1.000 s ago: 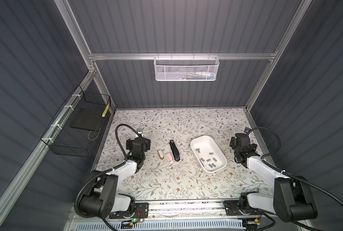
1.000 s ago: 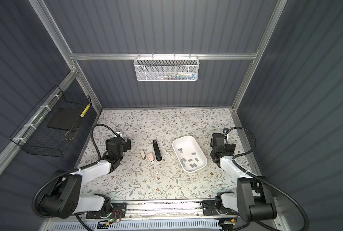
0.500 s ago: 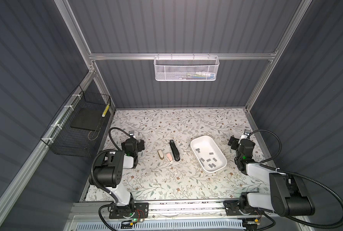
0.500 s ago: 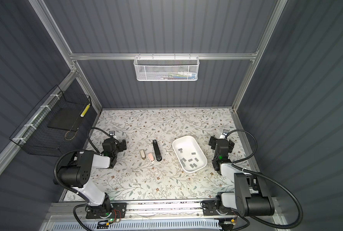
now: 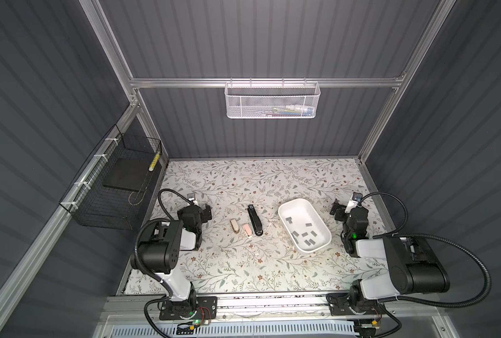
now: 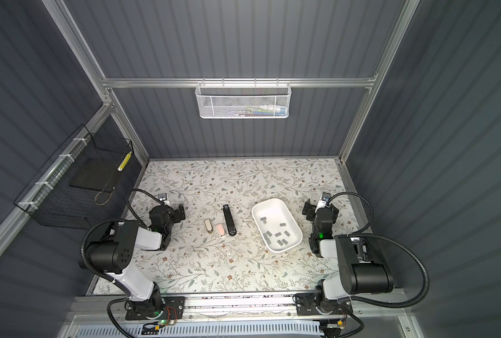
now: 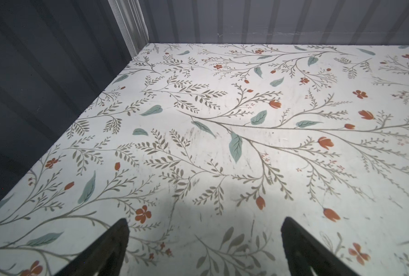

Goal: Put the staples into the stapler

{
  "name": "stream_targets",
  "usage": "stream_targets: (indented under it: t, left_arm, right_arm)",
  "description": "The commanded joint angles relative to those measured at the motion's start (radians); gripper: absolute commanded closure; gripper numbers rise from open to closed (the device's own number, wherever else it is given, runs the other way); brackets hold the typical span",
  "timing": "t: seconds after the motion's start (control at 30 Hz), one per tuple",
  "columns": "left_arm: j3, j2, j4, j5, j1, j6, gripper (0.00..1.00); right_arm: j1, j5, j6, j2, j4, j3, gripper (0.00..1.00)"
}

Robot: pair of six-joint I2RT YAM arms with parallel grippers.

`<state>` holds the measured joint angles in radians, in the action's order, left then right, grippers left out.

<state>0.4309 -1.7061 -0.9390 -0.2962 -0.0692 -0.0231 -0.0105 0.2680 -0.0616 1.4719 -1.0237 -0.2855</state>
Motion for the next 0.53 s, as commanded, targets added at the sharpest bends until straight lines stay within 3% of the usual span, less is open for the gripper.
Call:
stream_targets:
  t: [0.0,0.5]
  left_arm:
    - [0.017,-0.006,-0.01,-0.029,-0.006,-0.015,0.0]
    - [0.009,0.0,-0.023,-0.042,-0.017,-0.006,0.0]
  right_arm:
    - [0.006,-0.004,0.005,-0.009,-0.015,-0.012,0.01]
    - [0.006,-0.003,0.003,-0.004,-0.017,-0.014,0.01]
